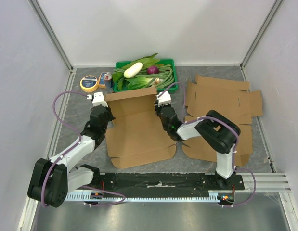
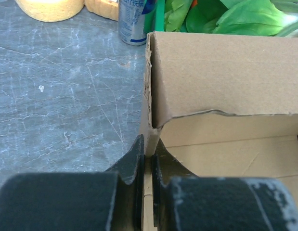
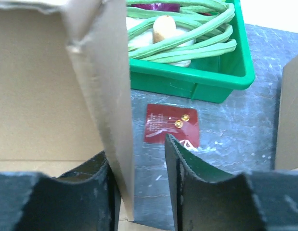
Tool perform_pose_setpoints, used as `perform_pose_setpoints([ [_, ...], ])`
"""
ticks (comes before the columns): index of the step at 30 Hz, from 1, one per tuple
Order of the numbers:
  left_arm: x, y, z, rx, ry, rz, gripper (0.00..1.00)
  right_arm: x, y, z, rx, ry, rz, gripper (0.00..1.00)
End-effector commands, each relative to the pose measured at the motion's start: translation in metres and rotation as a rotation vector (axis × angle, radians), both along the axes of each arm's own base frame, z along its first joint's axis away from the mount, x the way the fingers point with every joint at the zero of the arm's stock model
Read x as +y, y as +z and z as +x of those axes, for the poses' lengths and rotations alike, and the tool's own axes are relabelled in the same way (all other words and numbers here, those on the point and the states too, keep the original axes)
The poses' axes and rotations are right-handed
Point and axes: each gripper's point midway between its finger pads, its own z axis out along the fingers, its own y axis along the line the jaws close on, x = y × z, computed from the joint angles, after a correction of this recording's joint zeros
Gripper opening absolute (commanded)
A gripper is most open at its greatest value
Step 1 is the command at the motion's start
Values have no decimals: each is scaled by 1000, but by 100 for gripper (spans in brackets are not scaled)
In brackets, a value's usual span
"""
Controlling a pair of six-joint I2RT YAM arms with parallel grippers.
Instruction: Fold the paper box
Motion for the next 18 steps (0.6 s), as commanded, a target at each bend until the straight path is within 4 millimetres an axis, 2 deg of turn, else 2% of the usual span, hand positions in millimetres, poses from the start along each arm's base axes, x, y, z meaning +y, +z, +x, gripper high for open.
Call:
perform_pose_setpoints([
  [1, -8, 14, 3, -52, 0, -79, 2, 13, 13, -11, 66, 242, 78, 54],
  [2, -7, 14, 3, -52, 1, -77, 2, 6, 15, -14, 64, 255, 71, 64],
  [5, -5, 13, 3, -50, 6, -67, 2, -4, 13, -25, 89, 303, 69, 72],
  [8, -5, 14, 3, -51, 2, -59, 2, -13, 21, -24, 69, 297, 74, 74],
  [10, -4, 13, 2, -51, 7, -56, 2, -11, 21, -21, 63, 307, 50, 74],
  [13, -4, 12, 2, -45, 6, -50, 2, 4, 31, -20, 58, 376, 66, 74],
  [14, -4, 13, 3, -44, 8, -50, 2, 10, 29, -24, 79, 412, 70, 74],
  [16, -4, 12, 3, -30, 10, -46, 2, 11, 31, -23, 113, 397, 100, 75],
  [18, -3, 12, 3, -25, 19, -51, 7, 1, 25, -23, 148, 336, 101, 76],
])
